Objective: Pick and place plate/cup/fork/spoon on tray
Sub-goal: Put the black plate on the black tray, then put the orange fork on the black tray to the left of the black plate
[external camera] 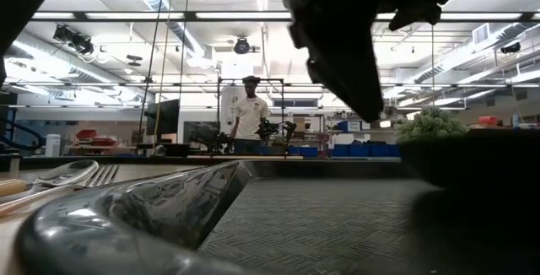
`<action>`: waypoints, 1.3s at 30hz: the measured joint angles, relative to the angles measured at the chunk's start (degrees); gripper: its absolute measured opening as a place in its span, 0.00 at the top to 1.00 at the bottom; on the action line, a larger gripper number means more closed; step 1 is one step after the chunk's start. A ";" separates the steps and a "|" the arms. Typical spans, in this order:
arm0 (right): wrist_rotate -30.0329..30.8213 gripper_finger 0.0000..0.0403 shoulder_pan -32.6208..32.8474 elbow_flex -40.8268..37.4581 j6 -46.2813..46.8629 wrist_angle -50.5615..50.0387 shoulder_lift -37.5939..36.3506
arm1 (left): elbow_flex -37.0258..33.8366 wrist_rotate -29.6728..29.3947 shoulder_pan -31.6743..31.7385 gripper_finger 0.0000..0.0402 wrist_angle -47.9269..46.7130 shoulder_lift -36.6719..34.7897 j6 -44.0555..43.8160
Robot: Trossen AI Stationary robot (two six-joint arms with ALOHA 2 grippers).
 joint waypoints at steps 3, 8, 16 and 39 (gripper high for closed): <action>-0.69 0.99 0.00 0.00 0.38 0.02 0.00 | -1.75 0.12 -2.30 0.69 0.05 -0.09 -0.69; -0.91 0.99 0.00 0.00 0.38 0.11 0.00 | -6.29 -0.21 -3.97 0.69 6.45 -0.09 -5.08; -0.90 0.99 0.00 0.00 0.34 0.32 0.00 | -11.92 -0.29 -3.95 0.69 20.60 -0.07 -8.40; -1.01 0.99 0.00 0.00 0.38 -0.67 0.00 | -11.90 -10.05 -5.06 0.72 14.21 -3.56 -11.14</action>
